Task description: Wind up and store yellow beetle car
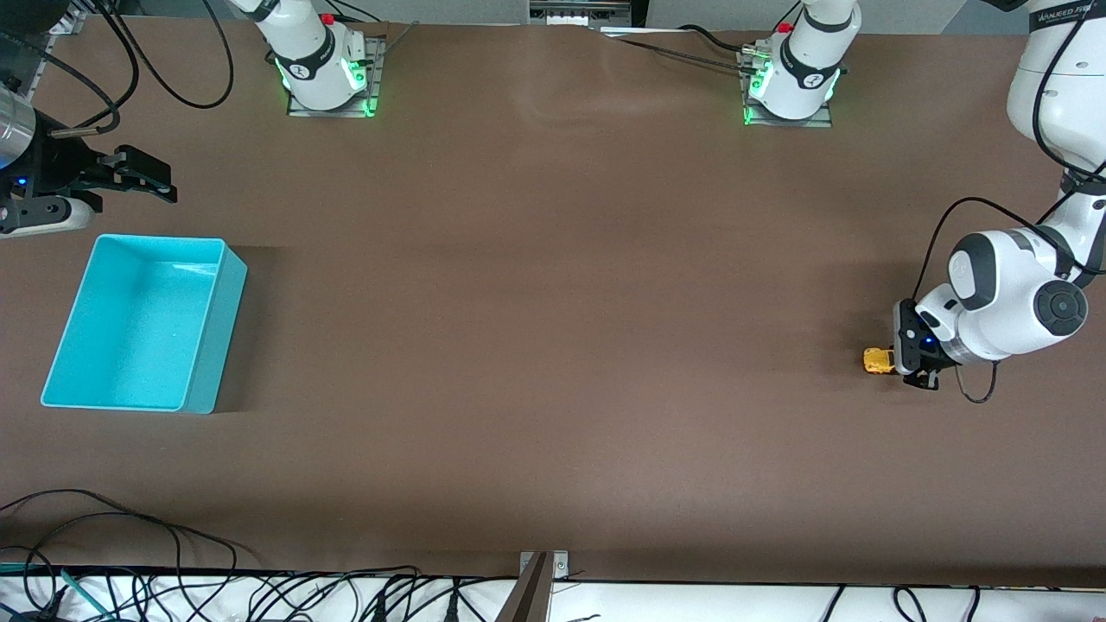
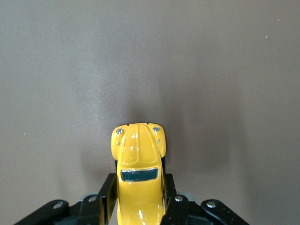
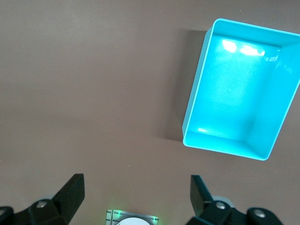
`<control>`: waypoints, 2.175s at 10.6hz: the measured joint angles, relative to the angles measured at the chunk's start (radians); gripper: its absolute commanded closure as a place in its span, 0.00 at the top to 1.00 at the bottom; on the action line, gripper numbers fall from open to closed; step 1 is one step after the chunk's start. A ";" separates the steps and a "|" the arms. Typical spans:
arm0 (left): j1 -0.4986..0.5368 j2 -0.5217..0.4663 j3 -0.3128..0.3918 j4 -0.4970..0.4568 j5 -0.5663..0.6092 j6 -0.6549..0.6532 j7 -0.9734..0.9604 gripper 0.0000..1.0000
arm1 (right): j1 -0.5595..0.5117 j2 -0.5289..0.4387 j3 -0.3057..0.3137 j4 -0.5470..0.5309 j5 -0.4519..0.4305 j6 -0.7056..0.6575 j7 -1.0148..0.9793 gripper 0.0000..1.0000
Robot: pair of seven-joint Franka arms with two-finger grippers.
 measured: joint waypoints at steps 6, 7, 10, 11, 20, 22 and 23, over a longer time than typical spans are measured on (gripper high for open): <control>0.010 0.004 0.000 0.005 0.000 0.000 0.013 0.20 | 0.000 0.000 0.000 0.000 0.000 0.000 0.000 1.00; 0.010 0.004 0.000 0.005 0.000 0.001 0.013 0.70 | 0.000 0.000 0.000 0.000 0.000 0.000 0.000 1.00; 0.011 0.036 0.002 0.006 0.000 0.014 0.017 1.00 | 0.000 0.000 0.000 0.000 0.000 0.000 0.000 1.00; 0.011 0.052 0.002 0.009 0.000 0.022 0.017 1.00 | 0.000 0.001 0.000 0.000 0.000 0.000 0.000 1.00; 0.008 -0.053 -0.079 0.102 0.000 -0.246 -0.043 1.00 | 0.000 0.001 0.000 0.000 0.000 0.000 0.000 1.00; 0.008 -0.062 -0.085 0.174 0.000 -0.368 -0.125 1.00 | 0.000 0.001 0.000 0.000 0.000 0.000 0.000 1.00; 0.009 -0.064 -0.085 0.212 -0.001 -0.434 -0.165 1.00 | 0.000 0.001 0.000 0.000 0.000 0.000 0.000 1.00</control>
